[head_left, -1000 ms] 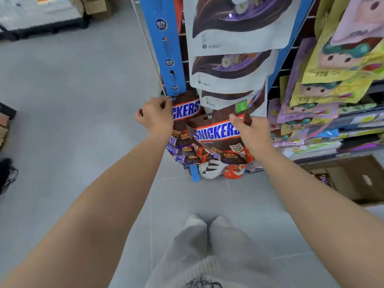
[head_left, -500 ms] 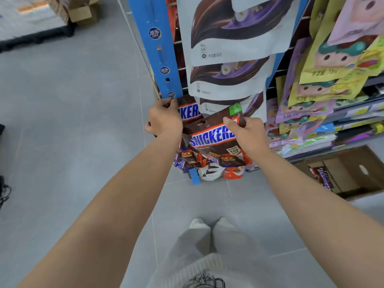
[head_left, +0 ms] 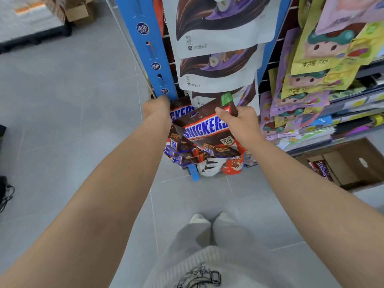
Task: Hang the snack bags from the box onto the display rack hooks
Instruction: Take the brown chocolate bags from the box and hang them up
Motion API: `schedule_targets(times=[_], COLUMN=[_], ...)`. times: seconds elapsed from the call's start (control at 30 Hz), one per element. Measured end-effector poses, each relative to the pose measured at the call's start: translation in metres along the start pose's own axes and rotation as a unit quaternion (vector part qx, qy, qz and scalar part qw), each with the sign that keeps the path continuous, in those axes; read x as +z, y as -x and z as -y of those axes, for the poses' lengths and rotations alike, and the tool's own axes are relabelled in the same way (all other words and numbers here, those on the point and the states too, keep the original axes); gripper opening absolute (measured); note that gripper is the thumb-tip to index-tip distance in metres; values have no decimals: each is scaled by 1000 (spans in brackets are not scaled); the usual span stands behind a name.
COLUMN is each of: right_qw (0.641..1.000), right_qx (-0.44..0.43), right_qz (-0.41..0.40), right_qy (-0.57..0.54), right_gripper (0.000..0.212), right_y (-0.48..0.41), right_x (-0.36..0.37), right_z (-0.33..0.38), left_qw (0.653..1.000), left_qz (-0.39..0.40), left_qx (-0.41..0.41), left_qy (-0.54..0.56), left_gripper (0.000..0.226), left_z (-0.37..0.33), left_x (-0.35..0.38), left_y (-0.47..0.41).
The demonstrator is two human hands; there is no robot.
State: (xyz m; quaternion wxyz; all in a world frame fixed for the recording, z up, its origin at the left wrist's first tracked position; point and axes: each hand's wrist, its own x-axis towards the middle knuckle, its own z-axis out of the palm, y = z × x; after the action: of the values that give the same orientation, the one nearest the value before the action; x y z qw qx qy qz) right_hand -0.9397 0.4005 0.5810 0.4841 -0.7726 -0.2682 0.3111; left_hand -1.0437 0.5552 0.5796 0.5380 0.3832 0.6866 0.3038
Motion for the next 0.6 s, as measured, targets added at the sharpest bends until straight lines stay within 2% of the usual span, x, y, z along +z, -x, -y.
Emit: schedule_targets(times=[0.17, 0.27, 0.33, 0.4, 0.47, 0.5, 0.53, 0.6], right_qw=[1000, 1000, 1000, 1000, 1000, 999, 999, 999], right_qx=[11, 7, -1, -6, -10, -13, -13, -8], right_qz=[4, 9, 9, 16, 26, 30, 35, 42], right_qy=[7, 11, 14, 16, 8, 4, 4, 5], right_gripper=[29, 28, 27, 29, 32, 31, 30, 29], right_y=[-1, -1, -1, -1, -1, -1, 0, 0], right_x=[0, 3, 6, 11, 16, 19, 21, 26], right_z=[-5, -5, -3, 0, 2, 3, 5, 7], left_qw=[1000, 997, 985, 960, 940, 932, 934, 952], left_qz=[14, 9, 36, 27, -20, -30, -29, 24], left_qx=[9, 27, 30, 22, 36, 68, 116, 215], left_qy=[-19, -69, -166, -279, -340, -355, -338, -214], left_gripper=[11, 10, 21, 48, 53, 50, 44, 27], left_z=[4, -1, -2, 2, 0, -1, -1, 4], left_x=[-4, -11, -14, -19, -23, -26, -31, -39], left_y=[-1, -2, -9, -19, -8, 0, 6, 11])
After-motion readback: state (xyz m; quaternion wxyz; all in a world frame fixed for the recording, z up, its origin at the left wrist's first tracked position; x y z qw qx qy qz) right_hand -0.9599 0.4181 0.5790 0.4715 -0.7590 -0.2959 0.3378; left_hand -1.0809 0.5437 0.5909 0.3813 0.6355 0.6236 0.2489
